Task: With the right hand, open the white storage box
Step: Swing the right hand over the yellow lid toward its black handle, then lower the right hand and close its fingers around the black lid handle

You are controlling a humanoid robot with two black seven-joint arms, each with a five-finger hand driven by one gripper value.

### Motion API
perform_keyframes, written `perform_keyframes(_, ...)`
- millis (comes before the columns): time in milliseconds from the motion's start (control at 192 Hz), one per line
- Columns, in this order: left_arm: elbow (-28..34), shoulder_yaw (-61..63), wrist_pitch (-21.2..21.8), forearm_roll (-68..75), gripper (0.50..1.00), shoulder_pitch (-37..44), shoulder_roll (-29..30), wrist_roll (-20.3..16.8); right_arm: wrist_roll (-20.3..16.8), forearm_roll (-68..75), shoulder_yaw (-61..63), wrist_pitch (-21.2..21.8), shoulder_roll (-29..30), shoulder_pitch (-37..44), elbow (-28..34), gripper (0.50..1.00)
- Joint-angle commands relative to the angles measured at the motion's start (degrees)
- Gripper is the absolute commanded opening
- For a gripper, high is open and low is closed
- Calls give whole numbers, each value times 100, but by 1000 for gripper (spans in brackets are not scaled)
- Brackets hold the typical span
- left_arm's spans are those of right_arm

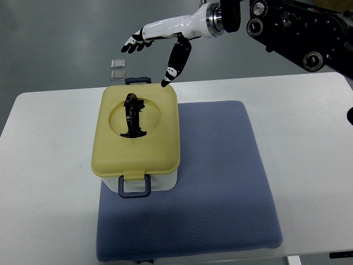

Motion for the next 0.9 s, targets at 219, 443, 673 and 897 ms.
perform_keyframes(219, 6, 9, 1, -3, 1000, 9, 0, 0, 0, -15, 0, 0, 257, -261, 1, 932)
perform_keyframes(443, 33, 0, 1, -3, 1000, 9, 0, 0, 18, -85, 9, -406, 459, -463, 1, 932)
perform_keyframes(673, 59, 0, 1, -3, 1000, 9, 0, 0, 44, -85, 9, -740, 556, -577, 1, 930)
perform_keyframes(897, 50, 0, 1, -3, 1000, 9, 0, 0, 18, -111, 9, -872, 574, -613, -16, 930)
